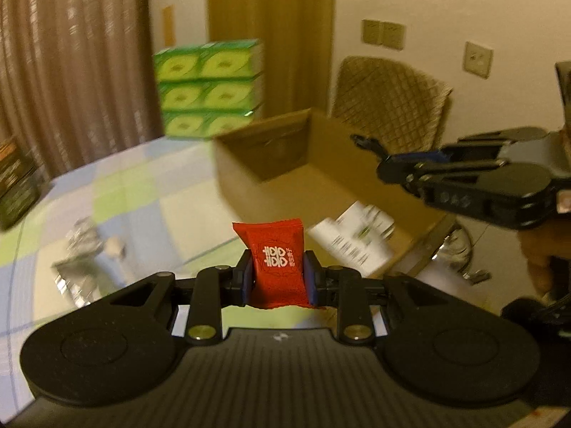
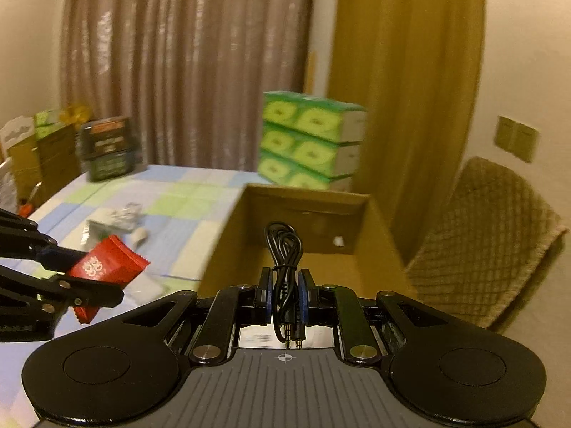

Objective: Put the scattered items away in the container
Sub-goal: 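Lift and carry the red packet and black cable to the cardboard box, then open left tool and right tool to drop packet and cable into the box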

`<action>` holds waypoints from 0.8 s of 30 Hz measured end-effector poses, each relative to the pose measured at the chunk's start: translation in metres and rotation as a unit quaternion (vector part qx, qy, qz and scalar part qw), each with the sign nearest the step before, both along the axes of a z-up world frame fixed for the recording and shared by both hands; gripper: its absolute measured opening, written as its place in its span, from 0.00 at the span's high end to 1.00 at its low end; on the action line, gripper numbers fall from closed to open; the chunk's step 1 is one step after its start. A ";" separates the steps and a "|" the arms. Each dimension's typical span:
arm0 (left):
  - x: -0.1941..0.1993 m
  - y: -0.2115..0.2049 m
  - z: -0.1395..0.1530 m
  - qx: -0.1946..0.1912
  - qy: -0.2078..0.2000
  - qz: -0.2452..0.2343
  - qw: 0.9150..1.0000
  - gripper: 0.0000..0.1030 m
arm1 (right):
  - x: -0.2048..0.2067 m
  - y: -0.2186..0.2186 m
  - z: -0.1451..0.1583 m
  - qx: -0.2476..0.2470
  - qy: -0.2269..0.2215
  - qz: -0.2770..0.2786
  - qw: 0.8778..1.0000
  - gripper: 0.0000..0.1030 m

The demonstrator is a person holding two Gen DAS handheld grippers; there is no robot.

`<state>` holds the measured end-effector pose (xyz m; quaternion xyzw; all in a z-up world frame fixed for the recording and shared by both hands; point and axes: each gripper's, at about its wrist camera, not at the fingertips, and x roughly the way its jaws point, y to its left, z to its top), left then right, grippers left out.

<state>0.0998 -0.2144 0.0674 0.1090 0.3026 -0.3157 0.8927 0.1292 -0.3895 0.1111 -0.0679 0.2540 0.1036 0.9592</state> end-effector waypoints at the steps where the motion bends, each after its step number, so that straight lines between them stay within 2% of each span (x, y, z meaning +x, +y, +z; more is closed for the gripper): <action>1: 0.002 -0.008 0.002 -0.001 -0.002 -0.005 1.000 0.77 | 0.002 -0.007 0.000 0.002 0.000 -0.006 1.000 0.89; 5: 0.010 -0.043 0.009 -0.007 -0.005 -0.028 1.000 0.77 | 0.008 -0.030 -0.001 0.007 0.003 -0.021 1.000 0.89; 11: 0.023 -0.081 0.003 -0.010 0.005 -0.043 0.999 0.77 | 0.008 -0.051 -0.010 0.016 0.012 -0.032 0.999 0.89; 24: 0.034 -0.106 -0.020 0.001 0.027 -0.047 0.999 0.77 | 0.016 -0.067 -0.027 0.028 0.028 -0.042 0.998 0.89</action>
